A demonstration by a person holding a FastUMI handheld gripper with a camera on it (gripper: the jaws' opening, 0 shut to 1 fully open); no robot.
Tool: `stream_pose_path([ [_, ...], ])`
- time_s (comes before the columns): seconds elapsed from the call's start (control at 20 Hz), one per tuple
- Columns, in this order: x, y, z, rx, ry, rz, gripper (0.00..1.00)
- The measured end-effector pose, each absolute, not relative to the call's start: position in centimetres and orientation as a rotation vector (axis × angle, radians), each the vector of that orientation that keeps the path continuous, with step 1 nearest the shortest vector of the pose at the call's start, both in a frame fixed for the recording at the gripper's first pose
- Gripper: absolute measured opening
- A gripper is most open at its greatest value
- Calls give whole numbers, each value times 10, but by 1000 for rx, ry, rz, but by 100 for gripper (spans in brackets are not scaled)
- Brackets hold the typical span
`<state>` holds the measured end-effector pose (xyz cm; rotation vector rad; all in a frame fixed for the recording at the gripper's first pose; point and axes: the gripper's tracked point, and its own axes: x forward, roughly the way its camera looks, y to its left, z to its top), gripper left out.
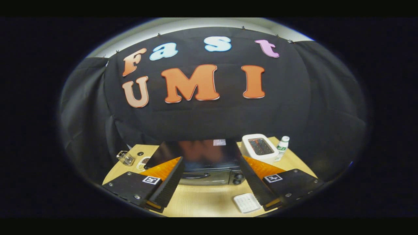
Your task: Open the toaster oven, put the food inside, and close the toaster oven door.
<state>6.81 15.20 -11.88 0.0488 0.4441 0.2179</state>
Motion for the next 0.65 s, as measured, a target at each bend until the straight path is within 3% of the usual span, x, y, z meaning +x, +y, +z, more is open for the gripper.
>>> stream_pose_path([
  [0.65,42,25,-8,43,194,134,99],
])
